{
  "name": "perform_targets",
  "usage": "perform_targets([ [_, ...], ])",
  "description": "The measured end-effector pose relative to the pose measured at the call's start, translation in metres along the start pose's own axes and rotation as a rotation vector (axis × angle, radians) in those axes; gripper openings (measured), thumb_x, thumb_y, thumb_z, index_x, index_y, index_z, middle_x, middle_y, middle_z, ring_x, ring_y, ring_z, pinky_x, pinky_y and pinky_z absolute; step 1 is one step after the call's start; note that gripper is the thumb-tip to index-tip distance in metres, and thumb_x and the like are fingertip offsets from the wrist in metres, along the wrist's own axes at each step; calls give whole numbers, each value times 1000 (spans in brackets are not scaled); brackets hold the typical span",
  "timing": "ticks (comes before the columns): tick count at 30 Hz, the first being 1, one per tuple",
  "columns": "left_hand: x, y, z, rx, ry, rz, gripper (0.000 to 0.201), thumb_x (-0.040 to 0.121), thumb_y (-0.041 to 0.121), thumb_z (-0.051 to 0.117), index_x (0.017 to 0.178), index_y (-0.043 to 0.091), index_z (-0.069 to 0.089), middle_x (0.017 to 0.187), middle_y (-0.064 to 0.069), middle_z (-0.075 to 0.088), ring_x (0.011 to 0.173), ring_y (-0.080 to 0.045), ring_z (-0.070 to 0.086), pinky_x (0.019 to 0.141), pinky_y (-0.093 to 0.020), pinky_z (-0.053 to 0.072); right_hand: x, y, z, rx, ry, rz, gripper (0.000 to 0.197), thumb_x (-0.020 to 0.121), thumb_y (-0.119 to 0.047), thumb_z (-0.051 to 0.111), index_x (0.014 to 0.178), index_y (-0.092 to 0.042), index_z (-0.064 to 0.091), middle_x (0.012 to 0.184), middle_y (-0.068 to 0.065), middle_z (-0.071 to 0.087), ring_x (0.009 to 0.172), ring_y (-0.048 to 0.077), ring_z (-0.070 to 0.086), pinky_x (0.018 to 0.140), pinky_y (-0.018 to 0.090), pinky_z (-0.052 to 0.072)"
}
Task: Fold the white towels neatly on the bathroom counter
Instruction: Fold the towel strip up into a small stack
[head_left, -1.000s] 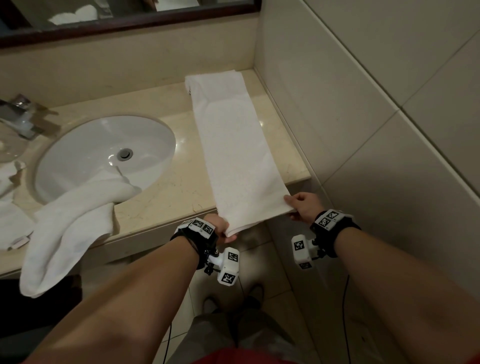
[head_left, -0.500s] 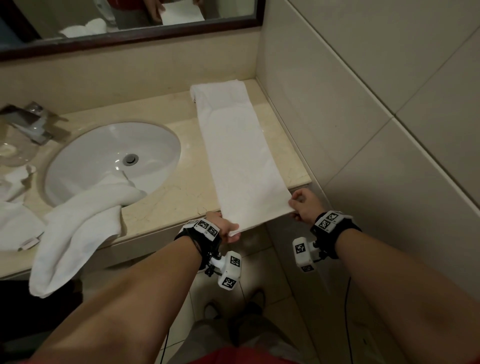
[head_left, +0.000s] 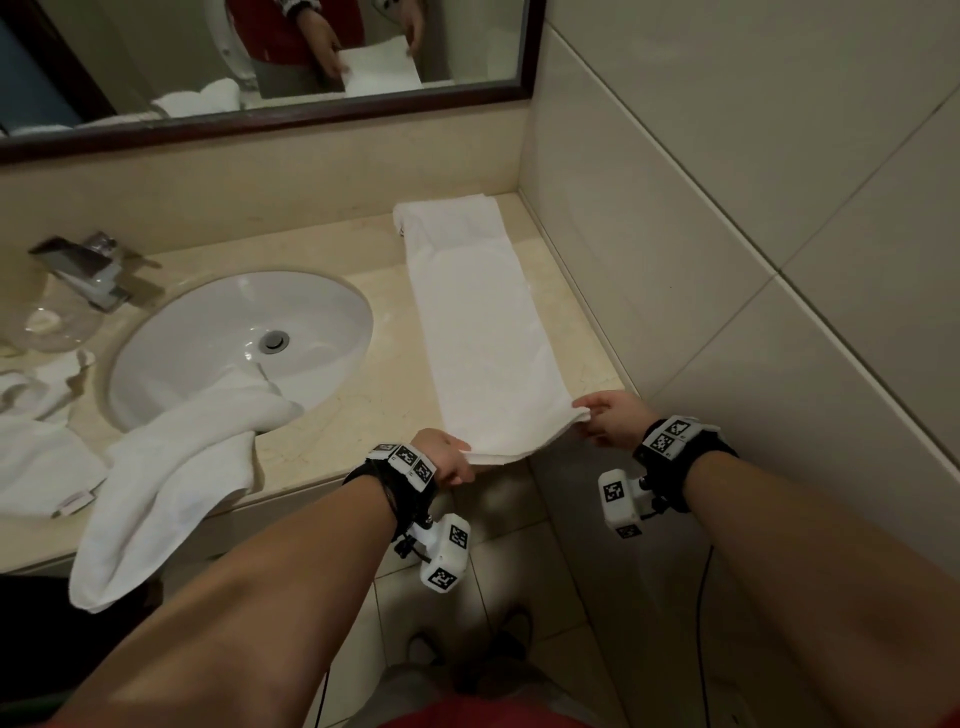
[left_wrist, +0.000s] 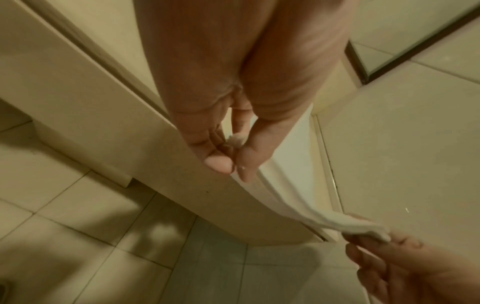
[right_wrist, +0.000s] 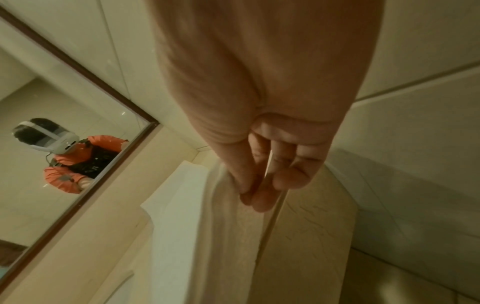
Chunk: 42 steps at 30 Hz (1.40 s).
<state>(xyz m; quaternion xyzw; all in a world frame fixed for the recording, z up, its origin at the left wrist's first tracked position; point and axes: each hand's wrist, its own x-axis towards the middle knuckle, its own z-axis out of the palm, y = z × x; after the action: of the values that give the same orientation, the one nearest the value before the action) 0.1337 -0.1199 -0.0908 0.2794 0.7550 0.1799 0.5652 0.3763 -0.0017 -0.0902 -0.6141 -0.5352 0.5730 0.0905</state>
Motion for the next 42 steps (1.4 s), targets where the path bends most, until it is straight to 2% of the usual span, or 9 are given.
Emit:
perform_targets([
  [4, 13, -4, -1, -59, 66, 12, 17, 86, 8, 69, 101, 1, 64, 60, -8, 55, 38, -15, 49, 37, -20, 41, 11, -3, -1, -77, 71, -70, 6, 89, -15, 66, 84, -15, 65, 75, 8, 67, 62, 16, 63, 53, 27, 45],
  [8, 25, -2, -8, 83, 143, 80, 33, 92, 30, 63, 101, -1, 68, 86, -17, 63, 74, -30, 61, 67, -31, 46, 27, -6, -1, -167, 107, -32, 14, 89, -29, 66, 82, -18, 66, 73, 5, 65, 65, 21, 60, 63, 36, 53],
  [11, 35, 0, -9, 116, 166, 106, 40, 93, 36, 60, 103, -2, 69, 105, -20, 67, 101, -34, 62, 82, -32, 46, 37, -8, 0, -233, 137, -15, 13, 88, -28, 67, 86, -15, 67, 73, 5, 61, 61, 18, 54, 55, 29, 46],
  [17, 53, 2, -2, 200, 291, 119, 44, 94, 36, 57, 58, 16, 41, 62, -3, 45, 67, -23, 46, 66, -29, 34, 56, -4, 1, -244, 151, 26, 21, 86, -20, 68, 67, -14, 60, 61, 4, 55, 54, 16, 48, 49, 25, 38],
  [22, 59, 7, 5, 282, 314, 64, 37, 96, 37, 54, 71, 10, 54, 74, -8, 57, 82, -32, 58, 68, -28, 37, 69, 5, 6, -285, 159, 11, 23, 83, -19, 69, 63, -18, 58, 61, 1, 54, 59, 19, 50, 55, 25, 39],
  [26, 63, 11, 8, 299, 323, 39, 38, 96, 38, 52, 99, 2, 64, 102, -17, 67, 95, -34, 61, 73, -29, 40, 69, 8, 10, -342, 203, -56, 7, 83, -15, 67, 85, -9, 65, 78, 6, 60, 77, 22, 55, 71, 25, 41],
  [34, 60, 11, 15, 335, 429, 13, 27, 92, 38, 55, 104, 15, 45, 92, -6, 56, 81, -29, 55, 71, -35, 44, 68, 8, 20, -619, 178, -213, 3, 94, -14, 48, 94, -17, 48, 85, 11, 58, 76, 29, 56, 64, 33, 45],
  [39, 61, 15, 19, 471, 487, 212, 7, 87, 17, 51, 84, 20, 45, 91, -5, 57, 84, -30, 57, 75, -40, 51, 67, 15, 23, -842, 172, -352, 9, 95, -16, 46, 97, -20, 54, 102, 6, 42, 77, 26, 50, 65, 31, 44],
  [42, 64, 15, 23, 624, 476, 354, 17, 84, 8, 50, 81, 23, 58, 97, -3, 60, 95, -27, 54, 78, -35, 48, 67, 12, 23, -951, 201, -449, 8, 89, -14, 57, 97, -15, 59, 105, 6, 42, 90, 25, 48, 71, 33, 47],
])
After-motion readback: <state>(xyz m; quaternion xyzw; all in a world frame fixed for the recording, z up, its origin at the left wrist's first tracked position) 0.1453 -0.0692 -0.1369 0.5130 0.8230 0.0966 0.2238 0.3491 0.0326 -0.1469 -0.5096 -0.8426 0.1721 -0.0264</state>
